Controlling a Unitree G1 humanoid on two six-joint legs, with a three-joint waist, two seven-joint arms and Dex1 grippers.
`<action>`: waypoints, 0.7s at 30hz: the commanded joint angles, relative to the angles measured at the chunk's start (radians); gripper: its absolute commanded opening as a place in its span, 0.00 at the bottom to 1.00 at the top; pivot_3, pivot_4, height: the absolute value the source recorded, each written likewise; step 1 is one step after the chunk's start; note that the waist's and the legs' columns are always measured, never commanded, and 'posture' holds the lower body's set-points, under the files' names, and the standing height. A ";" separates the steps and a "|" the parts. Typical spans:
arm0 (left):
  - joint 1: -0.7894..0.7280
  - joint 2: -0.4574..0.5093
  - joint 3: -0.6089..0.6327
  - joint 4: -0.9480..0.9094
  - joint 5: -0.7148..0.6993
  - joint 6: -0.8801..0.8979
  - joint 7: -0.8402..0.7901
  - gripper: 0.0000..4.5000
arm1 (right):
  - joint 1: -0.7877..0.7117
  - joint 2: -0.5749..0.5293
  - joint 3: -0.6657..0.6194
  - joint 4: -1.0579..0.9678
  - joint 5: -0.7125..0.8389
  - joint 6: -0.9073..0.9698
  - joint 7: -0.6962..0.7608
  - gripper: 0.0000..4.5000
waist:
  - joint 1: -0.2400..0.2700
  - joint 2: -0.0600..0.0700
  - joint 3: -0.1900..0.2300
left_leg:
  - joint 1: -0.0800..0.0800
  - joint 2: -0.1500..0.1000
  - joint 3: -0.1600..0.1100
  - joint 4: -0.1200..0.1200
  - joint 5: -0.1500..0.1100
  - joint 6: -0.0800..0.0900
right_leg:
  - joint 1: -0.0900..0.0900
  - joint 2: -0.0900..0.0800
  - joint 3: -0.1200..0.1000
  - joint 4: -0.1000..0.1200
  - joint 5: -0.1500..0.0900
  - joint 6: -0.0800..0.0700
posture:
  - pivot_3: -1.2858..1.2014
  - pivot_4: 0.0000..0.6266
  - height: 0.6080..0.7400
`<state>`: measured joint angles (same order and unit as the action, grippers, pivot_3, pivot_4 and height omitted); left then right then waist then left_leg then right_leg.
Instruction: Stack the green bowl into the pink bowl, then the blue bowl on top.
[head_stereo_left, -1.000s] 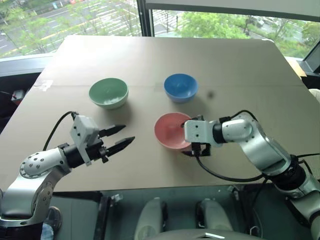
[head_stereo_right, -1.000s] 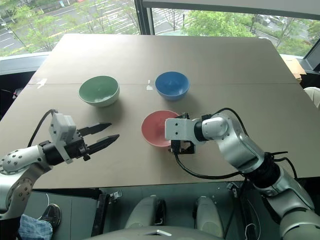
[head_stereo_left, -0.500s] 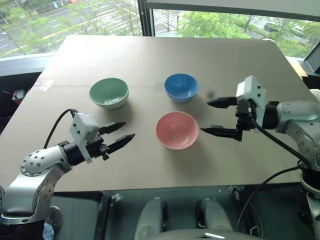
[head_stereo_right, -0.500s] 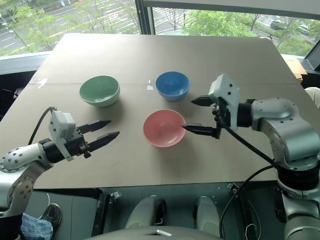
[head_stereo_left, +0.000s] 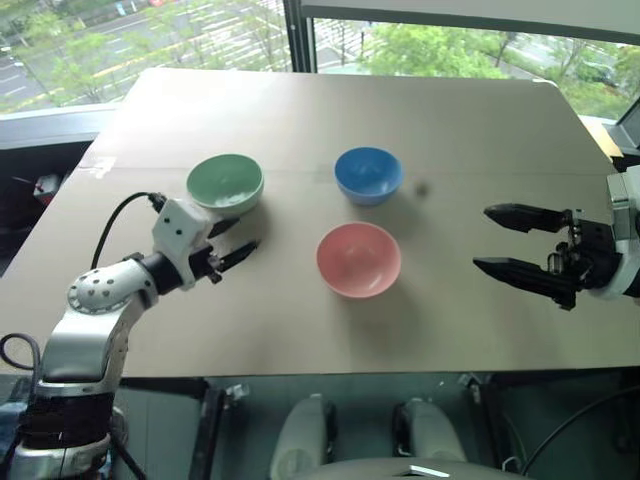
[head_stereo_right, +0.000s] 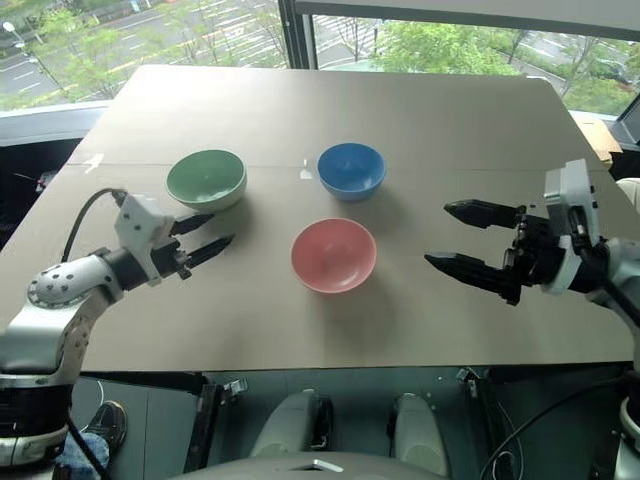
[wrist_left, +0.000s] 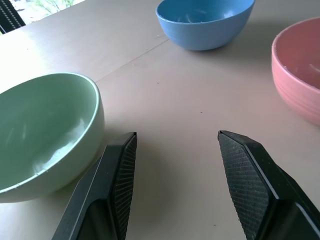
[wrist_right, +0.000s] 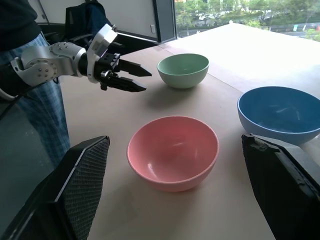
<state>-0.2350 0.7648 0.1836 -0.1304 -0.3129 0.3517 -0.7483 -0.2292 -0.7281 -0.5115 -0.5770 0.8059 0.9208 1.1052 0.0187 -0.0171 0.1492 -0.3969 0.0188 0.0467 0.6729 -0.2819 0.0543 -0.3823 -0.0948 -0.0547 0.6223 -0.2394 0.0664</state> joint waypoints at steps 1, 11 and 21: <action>-0.119 0.018 -0.044 0.112 0.081 -0.056 0.011 0.61 | 0.019 -0.019 -0.013 -0.029 0.033 -0.072 -0.024 0.99 | -0.001 -0.001 0.000 | 0.000 0.000 0.000 0.000 0.000 0.000 | 0.000 0.000 0.000 0.000 0.000 0.000 | 0.52 0.24 1.00; -0.306 0.035 -0.186 0.386 0.247 -0.150 -0.037 0.61 | 0.053 -0.037 0.032 -0.020 0.040 -0.155 -0.088 0.99 | -0.004 -0.001 0.000 | -0.001 0.000 0.002 0.000 0.000 0.000 | 0.000 0.002 0.001 0.002 0.000 0.001 | 0.52 0.24 1.00; -0.481 0.009 -0.307 0.733 0.419 -0.158 -0.021 0.52 | 0.095 -0.088 -0.004 -0.021 0.052 -0.190 -0.133 1.00 | -0.001 -0.002 0.000 | -0.001 0.001 0.001 0.002 0.000 0.000 | 0.000 0.003 0.001 0.003 0.000 0.001 | 0.52 0.24 1.00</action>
<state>-0.6732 0.7822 -0.1093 0.5353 0.0716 0.2044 -0.7798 -0.1455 -0.7959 -0.4729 -0.5707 0.8345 0.7471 0.9821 0.0174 -0.0195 0.1494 -0.3976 0.0197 0.0480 0.6751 -0.2818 0.0545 -0.3822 -0.0916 -0.0538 0.6247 -0.2396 0.0674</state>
